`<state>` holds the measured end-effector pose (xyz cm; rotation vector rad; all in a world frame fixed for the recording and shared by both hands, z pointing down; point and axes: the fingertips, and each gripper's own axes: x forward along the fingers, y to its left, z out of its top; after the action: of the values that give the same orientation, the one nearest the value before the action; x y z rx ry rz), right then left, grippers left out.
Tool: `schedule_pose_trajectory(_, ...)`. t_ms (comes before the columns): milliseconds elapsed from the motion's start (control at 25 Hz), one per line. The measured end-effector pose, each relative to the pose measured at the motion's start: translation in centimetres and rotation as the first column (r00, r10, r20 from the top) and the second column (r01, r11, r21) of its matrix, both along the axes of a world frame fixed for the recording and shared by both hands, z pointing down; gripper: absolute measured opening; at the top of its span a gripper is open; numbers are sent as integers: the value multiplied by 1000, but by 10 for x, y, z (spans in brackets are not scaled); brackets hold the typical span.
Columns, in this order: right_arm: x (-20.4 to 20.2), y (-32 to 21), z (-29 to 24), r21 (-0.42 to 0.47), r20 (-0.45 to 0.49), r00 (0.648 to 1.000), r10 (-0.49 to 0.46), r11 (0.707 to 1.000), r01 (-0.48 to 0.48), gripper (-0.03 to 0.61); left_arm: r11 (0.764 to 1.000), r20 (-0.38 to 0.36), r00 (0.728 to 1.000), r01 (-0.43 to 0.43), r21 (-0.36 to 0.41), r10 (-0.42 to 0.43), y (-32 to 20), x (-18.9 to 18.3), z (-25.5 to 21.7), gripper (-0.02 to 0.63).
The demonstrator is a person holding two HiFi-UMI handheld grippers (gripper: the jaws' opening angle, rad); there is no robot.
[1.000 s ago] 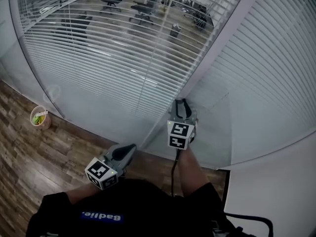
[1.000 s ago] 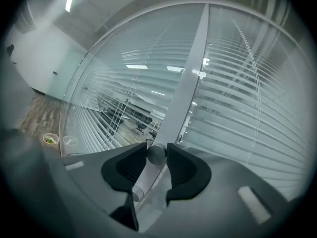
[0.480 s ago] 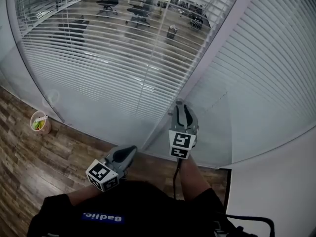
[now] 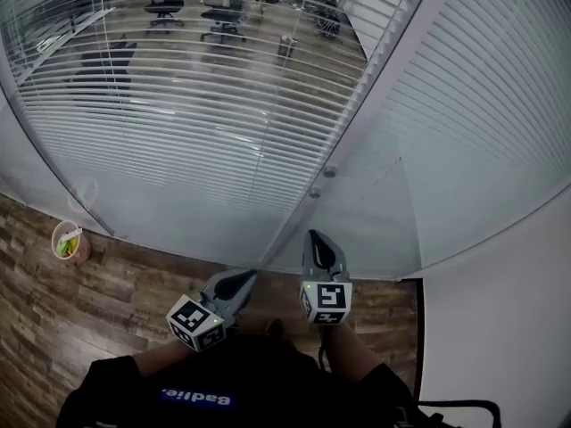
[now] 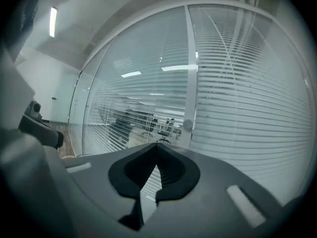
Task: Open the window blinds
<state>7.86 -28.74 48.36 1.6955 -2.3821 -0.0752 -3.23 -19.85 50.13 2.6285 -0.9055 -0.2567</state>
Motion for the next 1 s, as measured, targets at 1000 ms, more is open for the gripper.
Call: schedule_pose_trajectory(1000,51,150,35,-121,54,993,-102,987,108,2,1000,65,998,13,-18,-11,124,88,-12,0)
